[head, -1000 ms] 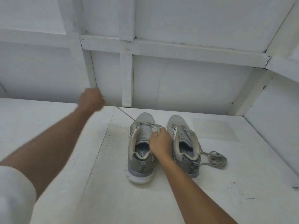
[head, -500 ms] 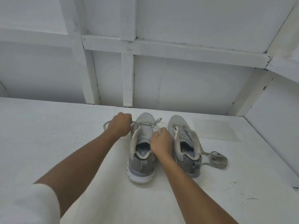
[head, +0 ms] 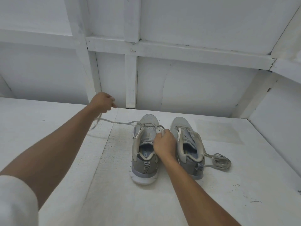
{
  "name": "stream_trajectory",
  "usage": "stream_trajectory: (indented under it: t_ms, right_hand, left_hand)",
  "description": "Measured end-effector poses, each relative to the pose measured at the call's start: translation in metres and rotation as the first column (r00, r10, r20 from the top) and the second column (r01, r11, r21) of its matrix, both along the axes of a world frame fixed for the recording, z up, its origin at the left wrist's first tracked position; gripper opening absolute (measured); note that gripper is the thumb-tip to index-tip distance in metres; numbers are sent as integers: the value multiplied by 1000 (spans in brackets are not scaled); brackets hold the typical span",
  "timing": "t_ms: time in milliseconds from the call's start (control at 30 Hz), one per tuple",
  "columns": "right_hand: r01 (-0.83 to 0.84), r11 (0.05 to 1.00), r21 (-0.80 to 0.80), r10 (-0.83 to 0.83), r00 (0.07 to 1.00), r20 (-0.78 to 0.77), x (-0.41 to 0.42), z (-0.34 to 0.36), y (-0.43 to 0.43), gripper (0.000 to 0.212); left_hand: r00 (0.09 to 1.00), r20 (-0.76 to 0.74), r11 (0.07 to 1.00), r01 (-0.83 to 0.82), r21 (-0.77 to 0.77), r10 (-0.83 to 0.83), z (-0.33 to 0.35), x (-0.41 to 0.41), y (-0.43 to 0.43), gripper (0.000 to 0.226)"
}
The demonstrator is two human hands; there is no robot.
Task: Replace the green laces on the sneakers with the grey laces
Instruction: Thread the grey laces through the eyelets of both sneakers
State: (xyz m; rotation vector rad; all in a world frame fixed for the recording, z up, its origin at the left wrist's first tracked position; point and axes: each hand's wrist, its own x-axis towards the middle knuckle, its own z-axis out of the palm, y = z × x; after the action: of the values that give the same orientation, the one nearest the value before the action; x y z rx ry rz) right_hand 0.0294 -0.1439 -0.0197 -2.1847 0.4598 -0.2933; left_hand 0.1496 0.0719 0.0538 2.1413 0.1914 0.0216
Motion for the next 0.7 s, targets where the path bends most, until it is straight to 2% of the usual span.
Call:
stream_trajectory:
  t_ms: [67, 200, 300, 500, 600, 700]
  right_hand:
    - [-12, 1000, 22, 12, 1000, -13, 0, 0, -2, 27]
    - [-53, 996, 70, 58, 995, -80, 2, 4, -6, 29]
    - [-111, 991, 72, 121, 979, -166, 5, 11, -10, 30]
    - [-187, 976, 108, 212, 924, -317, 22, 29, -13, 30]
    - [-218, 971, 103, 240, 916, -321, 32, 41, -14, 13]
    - [-224, 969, 101, 244, 919, -309, 41, 46, -13, 15]
  left_hand:
    - [998, -59, 984, 23, -175, -33, -3, -7, -12, 24]
    - [978, -76, 952, 172, -252, -196, -13, -25, -36, 19]
    - [948, -50, 928, 296, -226, -314, -21, -36, -54, 15]
    - [940, -10, 936, 340, -87, -342, -36, -41, -79, 13]
    - [949, -17, 947, 314, -67, -316, -39, -38, -87, 10]
    - [951, -27, 951, 308, -30, -309, -41, -35, -93, 7]
